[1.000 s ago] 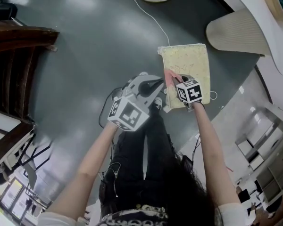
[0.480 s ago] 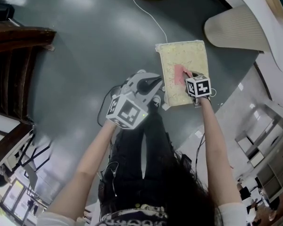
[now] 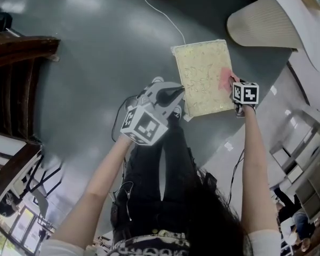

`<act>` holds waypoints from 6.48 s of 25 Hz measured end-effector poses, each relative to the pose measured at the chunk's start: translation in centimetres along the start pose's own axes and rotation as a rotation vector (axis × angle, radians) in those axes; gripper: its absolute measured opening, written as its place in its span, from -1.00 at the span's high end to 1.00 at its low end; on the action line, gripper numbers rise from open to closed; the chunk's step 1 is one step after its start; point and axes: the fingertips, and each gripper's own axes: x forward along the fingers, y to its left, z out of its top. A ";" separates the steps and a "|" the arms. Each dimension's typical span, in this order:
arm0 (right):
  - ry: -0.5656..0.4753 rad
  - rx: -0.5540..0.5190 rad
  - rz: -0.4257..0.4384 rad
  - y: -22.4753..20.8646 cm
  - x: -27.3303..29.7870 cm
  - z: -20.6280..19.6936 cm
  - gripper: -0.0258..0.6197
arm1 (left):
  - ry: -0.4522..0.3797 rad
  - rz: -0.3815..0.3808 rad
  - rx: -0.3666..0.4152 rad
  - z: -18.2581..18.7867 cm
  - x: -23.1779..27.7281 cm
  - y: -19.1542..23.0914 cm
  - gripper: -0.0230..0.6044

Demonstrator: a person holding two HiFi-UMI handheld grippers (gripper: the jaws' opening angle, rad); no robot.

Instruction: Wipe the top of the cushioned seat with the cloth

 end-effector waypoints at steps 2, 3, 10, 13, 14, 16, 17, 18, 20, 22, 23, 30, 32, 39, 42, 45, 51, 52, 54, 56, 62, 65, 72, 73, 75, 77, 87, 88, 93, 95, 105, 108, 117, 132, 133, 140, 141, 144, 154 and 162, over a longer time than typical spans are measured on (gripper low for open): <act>0.000 0.010 -0.013 -1.2 -0.4 -0.3 0.89 | 0.001 -0.009 0.005 0.1 0.3 -0.2 0.88; 0.003 0.009 -0.024 -1.9 -0.6 -0.4 0.89 | 0.001 -0.012 0.007 0.2 0.5 -0.3 0.88; 0.001 -0.003 -0.063 -3.7 -2.0 -1.1 0.89 | -0.003 -0.023 0.022 1.1 0.9 -0.8 0.88; -0.014 0.003 -0.044 -3.1 -2.3 -1.3 0.89 | -0.005 -0.019 0.026 1.1 1.0 -1.1 0.88; -0.025 0.001 -0.029 -2.6 -2.5 -1.2 0.89 | -0.005 -0.017 0.027 1.1 1.0 -1.2 0.88; -0.052 -0.012 0.014 -0.9 -3.1 -0.9 0.89 | -0.007 -0.016 0.030 1.2 0.9 -1.5 0.88; -0.066 -0.024 0.038 0.2 -3.4 -0.7 0.89 | -0.008 -0.016 0.030 1.3 0.8 -1.6 0.88; -0.077 -0.038 0.063 1.5 -3.8 -0.6 0.89 | -0.009 -0.015 0.031 1.4 0.7 -1.7 0.88; -0.093 -0.066 0.114 4.1 -4.2 -0.9 0.89 | -0.011 -0.006 0.031 1.5 0.5 -1.9 0.88; -0.096 -0.095 0.159 6.8 -4.3 -1.6 0.89 | -0.013 -0.005 0.028 1.8 0.2 -2.2 0.88; -0.092 -0.108 0.181 8.1 -4.2 -2.2 0.89 | -0.014 -0.004 0.028 1.9 0.1 -2.4 0.88; -0.052 -0.160 0.277 14.9 -3.6 -6.3 0.89 | -0.013 0.006 0.030 2.0 -0.9 -4.6 0.88; -0.050 -0.161 0.293 16.3 -3.3 -7.1 0.89 | -0.010 0.006 0.026 1.8 -1.2 -5.2 0.88; -0.025 -0.203 0.339 19.6 -1.7 -9.2 0.89 | 0.003 -0.003 0.007 0.2 -1.4 -6.9 0.88; -0.011 -0.214 0.338 20.0 -1.3 -10.0 0.89 | 0.006 -0.002 0.001 -0.2 -1.5 -7.4 0.88; 0.005 -0.209 0.314 19.3 -0.9 -10.8 0.89 | 0.004 0.002 0.001 -0.6 -1.4 -7.8 0.88; 0.027 -0.164 0.236 14.8 -1.1 -12.2 0.89 | 0.008 -0.022 0.007 -0.9 -1.0 -8.7 0.88; 0.027 -0.154 0.219 13.7 -1.3 -12.3 0.89 | 0.008 -0.025 0.008 -0.8 -0.9 -8.9 0.88; 0.025 -0.127 0.182 11.6 -1.8 -12.5 0.89 | 0.009 -0.033 0.010 -0.8 -0.7 -9.2 0.88; 0.026 -0.092 0.144 9.4 -2.3 -12.9 0.89 | 0.010 -0.044 0.012 -0.8 -0.4 -9.4 0.88; 0.015 0.009 0.039 3.3 -3.6 -13.9 0.89 | 0.012 -0.090 0.017 -0.2 0.5 -10.3 0.88; 0.003 0.054 0.003 1.0 -4.4 -14.3 0.89 | 0.015 -0.102 0.020 -0.1 0.8 -10.6 0.88; -0.013 0.128 -0.035 -1.9 -5.7 -15.4 0.89 | 0.019 -0.128 0.027 0.2 1.6 -11.6 0.88; -0.016 0.139 -0.036 -2.0 -5.8 -15.6 0.89 | 0.018 -0.129 0.026 0.3 1.7 -11.7 0.88; -0.019 0.148 -0.054 -2.3 -6.2 -15.7 0.89 | 0.012 -0.135 0.023 0.6 1.9 -11.9 0.88; -0.028 0.155 -0.061 -2.2 -6.7 -15.7 0.89 | 0.007 -0.140 0.027 1.2 2.0 -12.2 0.88; -0.251 0.207 0.023 2.3 -13.7 -11.4 0.89 | -0.005 -0.152 0.103 6.1 0.7 -13.3 0.88; -0.283 0.219 0.029 2.9 -14.8 -10.9 0.89 | -0.007 -0.146 0.112 6.7 0.5 -13.3 0.88; -0.402 0.280 0.074 6.5 -21.1 -10.2 0.89 | -0.011 -0.127 0.130 10.1 -2.2 -14.3 0.88; -0.441 0.297 0.090 7.7 -23.7 -9.9 0.89 | -0.018 -0.113 0.131 11.7 -3.6 -14.6 0.88; -0.614 0.337 0.134 12.9 -32.5 -8.2 0.89 | -0.020 -0.037 0.072 13.9 -9.7 -15.7 0.88; -0.641 0.319 0.140 14.4 -33.8 -7.9 0.89 | -0.013 -0.030 0.077 14.4 -10.9 -15.7 0.88; -0.694 0.297 0.113 18.3 -37.9 -8.9 0.89 | -0.079 -0.027 0.139 17.3 -14.9 -17.3 0.88; -0.826 0.300 0.043 34.8 -44.5 -14.0 0.89 | -0.168 -0.095 0.196 12.9 -30.3 -23.7 0.88; -0.837 0.298 0.038 35.9 -44.9 -14.5 0.89 | -0.173 -0.103 0.203 12.5 -31.2 -24.1 0.88; -0.878 0.319 -0.012 41.5 -47.4 -18.1 0.89 | -0.199 -0.149 0.224 10.3 -36.3 -26.7 0.88; -0.881 0.319 -0.020 42.2 -47.8 -18.6 0.89 | -0.201 -0.156 0.225 10.1 -36.9 -27.1 0.88; -0.889 0.324 -0.039 43.8 -48.6 -19.8 0.89 | -0.203 -0.178 0.233 9.4 -38.1 -28.3 0.88; -0.919 0.334 -0.081 46.3 -50.1 -22.1 0.89 | -0.220 -0.238 0.281 8.7 -39.5 -31.4 0.88; -0.922 0.328 -0.110 46.4 -50.8 -23.2 0.89 | -0.245 -0.265 0.308 9.5 -39.4 -33.0 0.88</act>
